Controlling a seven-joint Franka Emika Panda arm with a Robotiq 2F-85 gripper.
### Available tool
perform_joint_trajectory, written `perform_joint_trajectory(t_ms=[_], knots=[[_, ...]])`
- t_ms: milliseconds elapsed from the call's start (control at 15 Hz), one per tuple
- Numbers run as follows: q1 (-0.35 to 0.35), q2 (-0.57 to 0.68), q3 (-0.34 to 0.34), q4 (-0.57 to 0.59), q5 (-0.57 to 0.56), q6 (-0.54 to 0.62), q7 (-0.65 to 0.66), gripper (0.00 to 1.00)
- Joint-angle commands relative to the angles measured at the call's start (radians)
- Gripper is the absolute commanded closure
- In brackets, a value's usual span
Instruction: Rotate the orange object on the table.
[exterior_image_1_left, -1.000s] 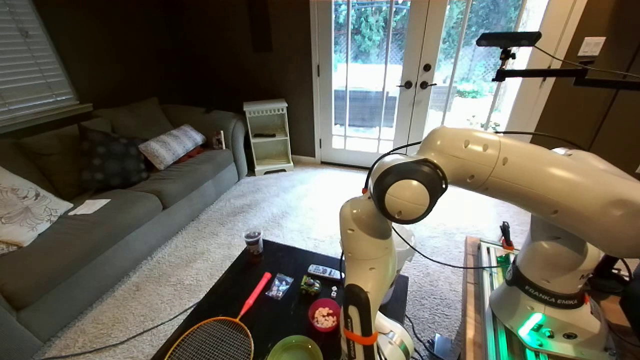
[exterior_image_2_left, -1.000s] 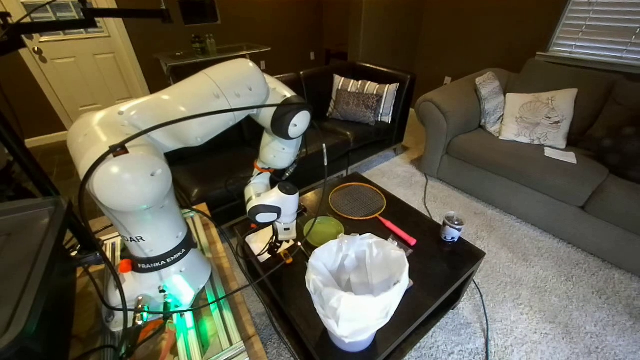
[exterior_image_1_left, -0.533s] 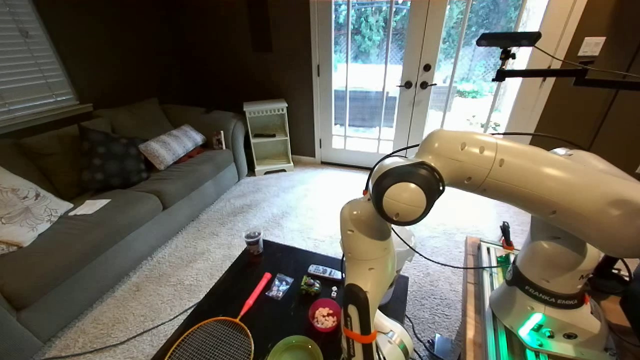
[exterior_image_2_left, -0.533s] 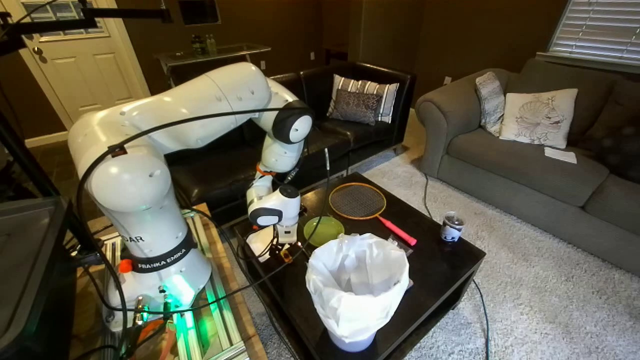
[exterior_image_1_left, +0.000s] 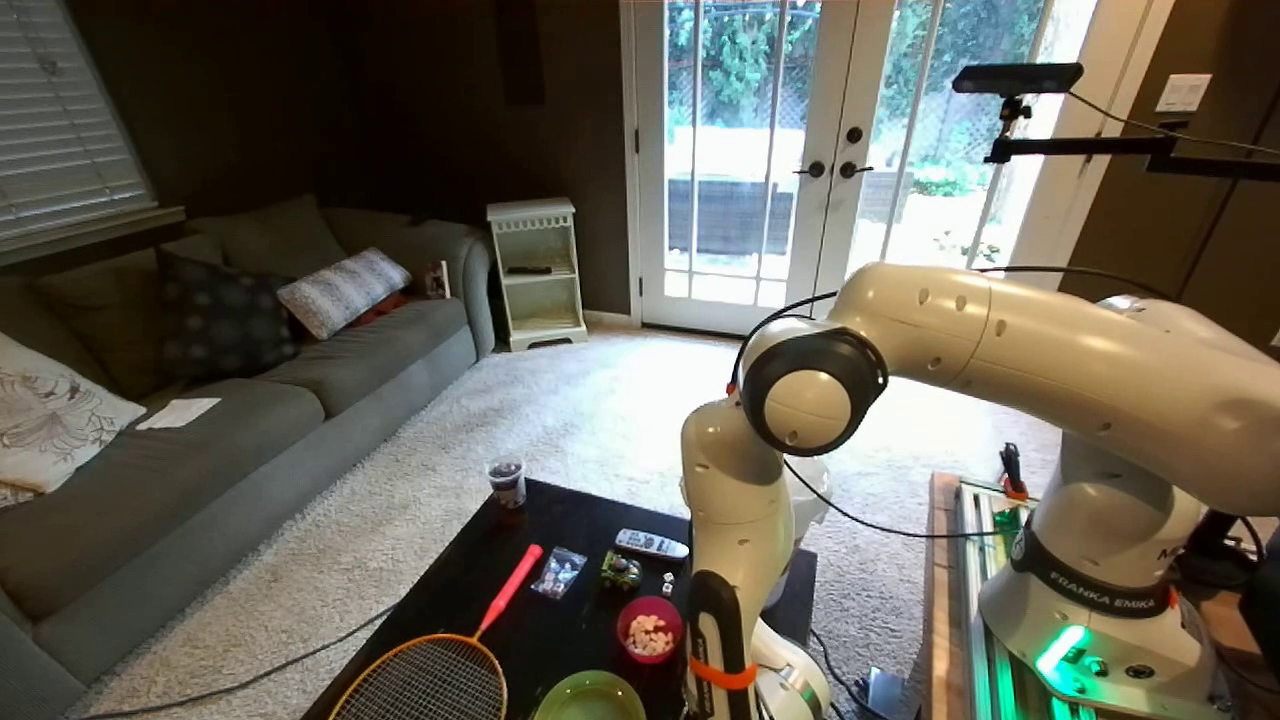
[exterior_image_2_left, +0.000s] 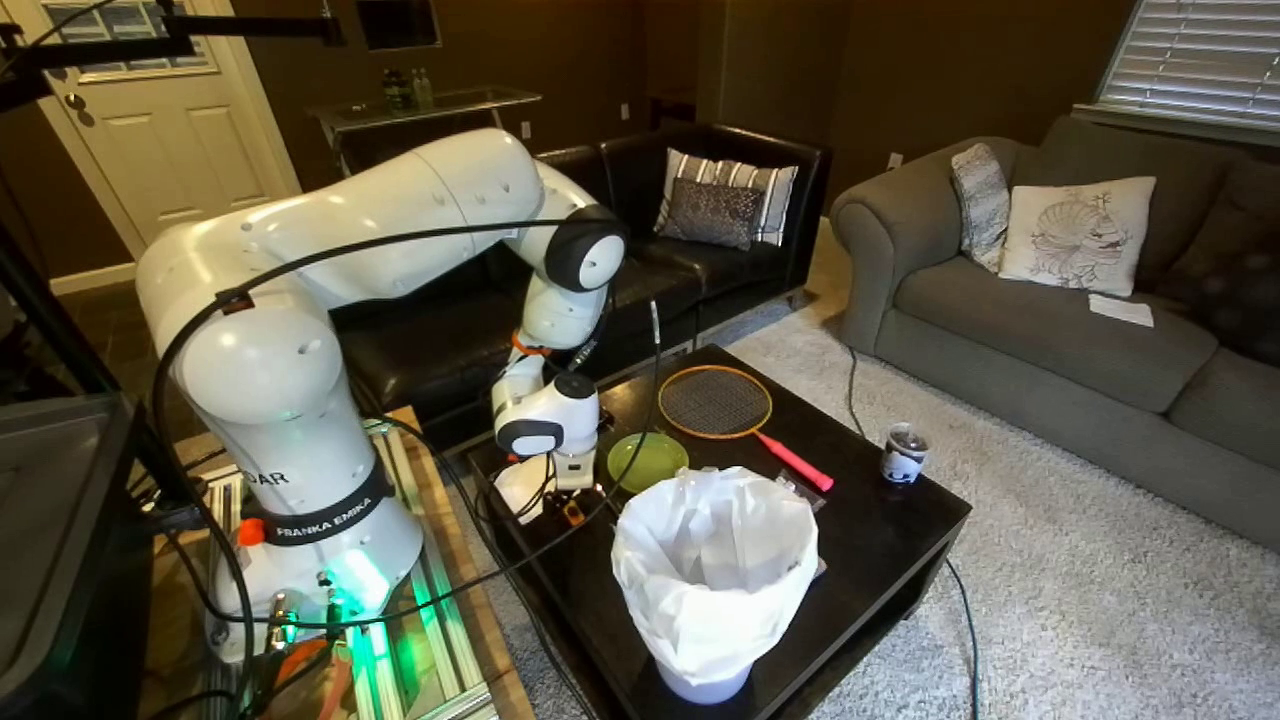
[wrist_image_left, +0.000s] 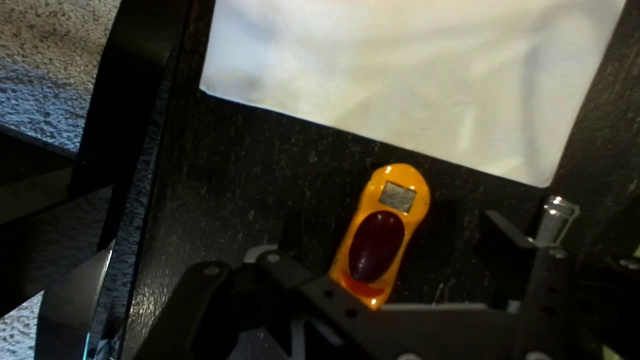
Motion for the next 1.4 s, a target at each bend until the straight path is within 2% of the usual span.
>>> perform_joint_trajectory(t_ms=[0, 467, 1000, 1333], knots=[[0.007, 0.021, 0.006, 0.019, 0.018, 0.036, 0.022, 0.44], [-0.002, 0.024, 0.012, 0.014, 0.011, 0.049, 0.035, 0.91], [0.000, 0.004, 0.010, -0.016, -0.010, 0.060, 0.007, 0.92], [0.023, -0.029, -0.016, -0.065, -0.024, 0.047, -0.070, 0.92]])
